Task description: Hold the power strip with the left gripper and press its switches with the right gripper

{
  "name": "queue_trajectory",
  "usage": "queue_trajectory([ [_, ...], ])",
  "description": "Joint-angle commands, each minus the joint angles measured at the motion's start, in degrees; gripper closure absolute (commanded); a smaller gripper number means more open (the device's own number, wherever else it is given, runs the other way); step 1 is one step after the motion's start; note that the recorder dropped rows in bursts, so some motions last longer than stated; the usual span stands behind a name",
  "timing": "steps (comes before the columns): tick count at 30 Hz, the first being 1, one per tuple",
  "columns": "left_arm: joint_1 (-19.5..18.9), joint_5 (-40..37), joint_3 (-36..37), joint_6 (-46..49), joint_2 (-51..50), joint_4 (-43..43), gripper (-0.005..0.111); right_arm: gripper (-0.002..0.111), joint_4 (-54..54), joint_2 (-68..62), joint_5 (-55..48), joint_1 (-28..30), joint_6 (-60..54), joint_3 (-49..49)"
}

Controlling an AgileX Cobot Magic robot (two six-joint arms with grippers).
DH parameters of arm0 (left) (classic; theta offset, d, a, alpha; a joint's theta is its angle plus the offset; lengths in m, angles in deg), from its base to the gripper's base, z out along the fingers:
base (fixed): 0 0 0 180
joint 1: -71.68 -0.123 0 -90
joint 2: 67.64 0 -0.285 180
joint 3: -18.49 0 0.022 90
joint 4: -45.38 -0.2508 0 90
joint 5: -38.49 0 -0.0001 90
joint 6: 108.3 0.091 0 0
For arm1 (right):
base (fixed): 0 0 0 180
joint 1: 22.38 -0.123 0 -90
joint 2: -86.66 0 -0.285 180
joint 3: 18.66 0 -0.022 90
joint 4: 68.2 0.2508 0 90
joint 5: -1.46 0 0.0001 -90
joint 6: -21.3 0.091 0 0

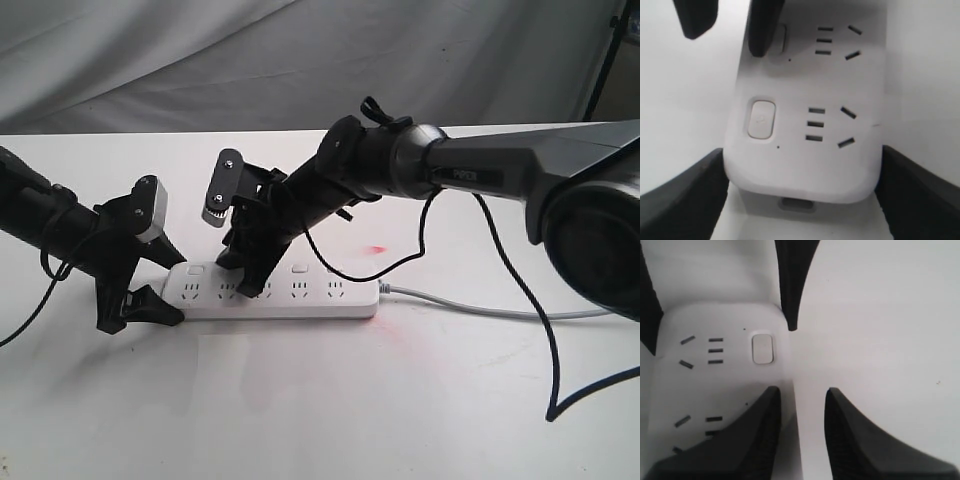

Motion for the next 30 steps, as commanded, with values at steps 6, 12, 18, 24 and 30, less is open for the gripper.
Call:
queue_trajectory([
  [6,0.28,0.3,-0.31,0.1,-0.01,0.37,0.042,0.078,-3.43,-2.44,-2.86,-0.34,0.1,1.24],
  [12,0.28,0.3,-0.31,0.1,-0.01,0.37,0.042,0.078,-1.76,3.48,-2.86,-0.34,0.25,1.24],
  [18,0.28,0.3,-0.31,0.1,-0.01,0.37,0.042,0.078,-2.66,7.04,-5.36,1.02,1.23,1.24],
  [24,0.28,0.3,-0.31,0.1,-0.01,0.37,0.042,0.078,-3.96,7.47,-7.14,3.22,3.39,1.24],
  [30,0.28,0.3,-0.31,0.1,-0.01,0.37,0.042,0.078,-4.85,7.47,-6.28,3.87,3.44,3.54],
])
